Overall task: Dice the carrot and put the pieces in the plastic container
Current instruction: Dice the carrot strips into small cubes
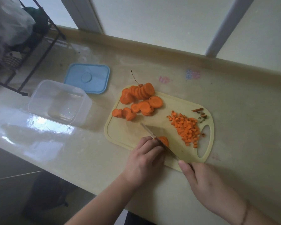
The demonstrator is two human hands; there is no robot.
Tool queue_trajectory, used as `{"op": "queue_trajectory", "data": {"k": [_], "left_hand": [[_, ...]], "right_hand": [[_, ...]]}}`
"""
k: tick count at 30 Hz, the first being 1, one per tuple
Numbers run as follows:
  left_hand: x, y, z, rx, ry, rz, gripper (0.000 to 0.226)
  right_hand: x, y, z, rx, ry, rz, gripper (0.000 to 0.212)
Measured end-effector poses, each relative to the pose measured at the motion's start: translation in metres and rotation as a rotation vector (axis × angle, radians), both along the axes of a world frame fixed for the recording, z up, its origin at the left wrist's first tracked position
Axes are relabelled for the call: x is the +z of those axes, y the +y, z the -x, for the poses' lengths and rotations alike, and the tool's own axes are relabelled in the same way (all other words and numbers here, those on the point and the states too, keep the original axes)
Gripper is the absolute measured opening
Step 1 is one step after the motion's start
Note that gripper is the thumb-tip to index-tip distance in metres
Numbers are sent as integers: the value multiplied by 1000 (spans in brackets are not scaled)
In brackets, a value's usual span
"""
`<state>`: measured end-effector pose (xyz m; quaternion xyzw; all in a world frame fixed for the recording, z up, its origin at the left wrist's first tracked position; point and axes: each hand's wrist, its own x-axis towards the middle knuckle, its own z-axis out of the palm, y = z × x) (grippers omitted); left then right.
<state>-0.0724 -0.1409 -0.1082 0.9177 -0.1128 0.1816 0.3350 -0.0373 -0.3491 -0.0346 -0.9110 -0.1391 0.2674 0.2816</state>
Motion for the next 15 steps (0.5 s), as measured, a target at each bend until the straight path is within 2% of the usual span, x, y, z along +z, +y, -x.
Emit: {"op": "queue_trajectory", "data": {"k": [8, 15], "left_hand": [[1, -3, 1, 31, -7, -5, 8], [-1, 3, 7, 9, -2, 15, 11]], "right_hand": [[-1, -10, -5, -67, 2, -41, 79], [7, -9, 5, 0, 7, -61, 77]]}}
